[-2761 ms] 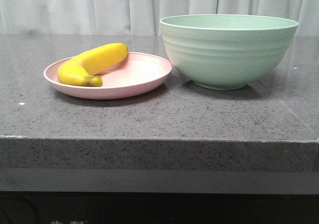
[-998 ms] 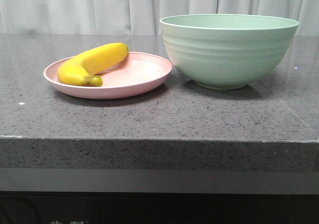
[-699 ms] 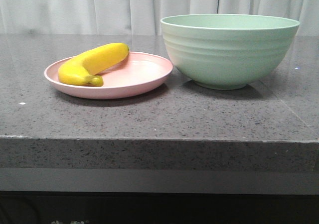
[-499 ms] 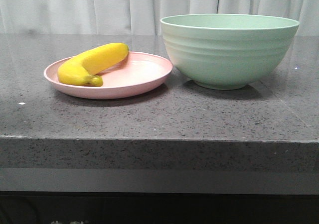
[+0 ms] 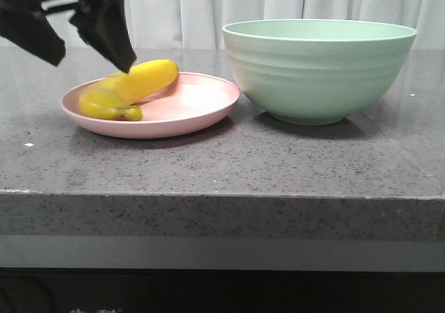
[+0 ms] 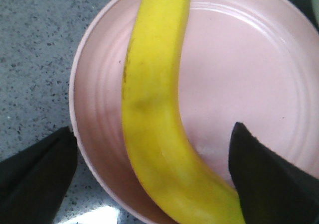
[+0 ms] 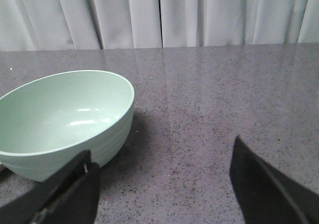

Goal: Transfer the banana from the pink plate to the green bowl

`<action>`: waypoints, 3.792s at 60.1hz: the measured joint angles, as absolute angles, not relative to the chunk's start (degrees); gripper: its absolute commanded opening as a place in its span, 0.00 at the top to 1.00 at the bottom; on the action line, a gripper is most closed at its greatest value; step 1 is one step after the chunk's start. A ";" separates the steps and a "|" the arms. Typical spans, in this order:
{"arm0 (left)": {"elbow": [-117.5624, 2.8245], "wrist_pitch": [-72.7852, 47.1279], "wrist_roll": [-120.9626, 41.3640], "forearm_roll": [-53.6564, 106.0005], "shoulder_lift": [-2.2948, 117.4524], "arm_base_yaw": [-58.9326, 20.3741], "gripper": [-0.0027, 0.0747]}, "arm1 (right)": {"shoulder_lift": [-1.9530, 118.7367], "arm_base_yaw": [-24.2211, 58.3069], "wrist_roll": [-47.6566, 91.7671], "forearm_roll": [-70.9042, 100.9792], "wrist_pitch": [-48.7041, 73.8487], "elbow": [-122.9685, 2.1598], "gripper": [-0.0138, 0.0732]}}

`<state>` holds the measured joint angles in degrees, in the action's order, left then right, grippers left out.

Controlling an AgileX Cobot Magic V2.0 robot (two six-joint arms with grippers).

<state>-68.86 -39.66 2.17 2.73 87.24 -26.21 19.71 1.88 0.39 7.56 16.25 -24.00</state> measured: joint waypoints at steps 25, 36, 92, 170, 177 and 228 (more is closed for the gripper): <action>-69.23 -38.92 2.17 2.40 91.52 -26.38 0.18 | 19.71 1.88 0.39 7.56 16.25 -24.00 0.20; -69.33 -38.45 2.17 2.40 91.52 -26.38 0.18 | 19.71 1.88 0.39 7.56 16.25 -24.00 0.20; -72.23 -38.08 2.17 1.95 92.07 -26.80 0.18 | 19.71 1.88 0.39 7.56 16.25 -24.00 0.20; -72.46 -38.11 2.17 1.20 94.94 -30.38 0.62 | 19.71 1.88 0.39 7.56 17.81 -24.00 0.20; -72.46 -38.00 2.17 1.20 95.06 -30.38 0.75 | 19.71 1.88 0.39 7.56 17.81 -24.00 0.20; -71.37 -48.32 -2.11 1.20 74.46 -35.71 0.86 | 30.01 3.69 1.17 19.75 29.36 -32.64 0.20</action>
<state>-71.37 -48.32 -2.11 1.20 74.46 -35.71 30.01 3.69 1.17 19.75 29.36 -32.64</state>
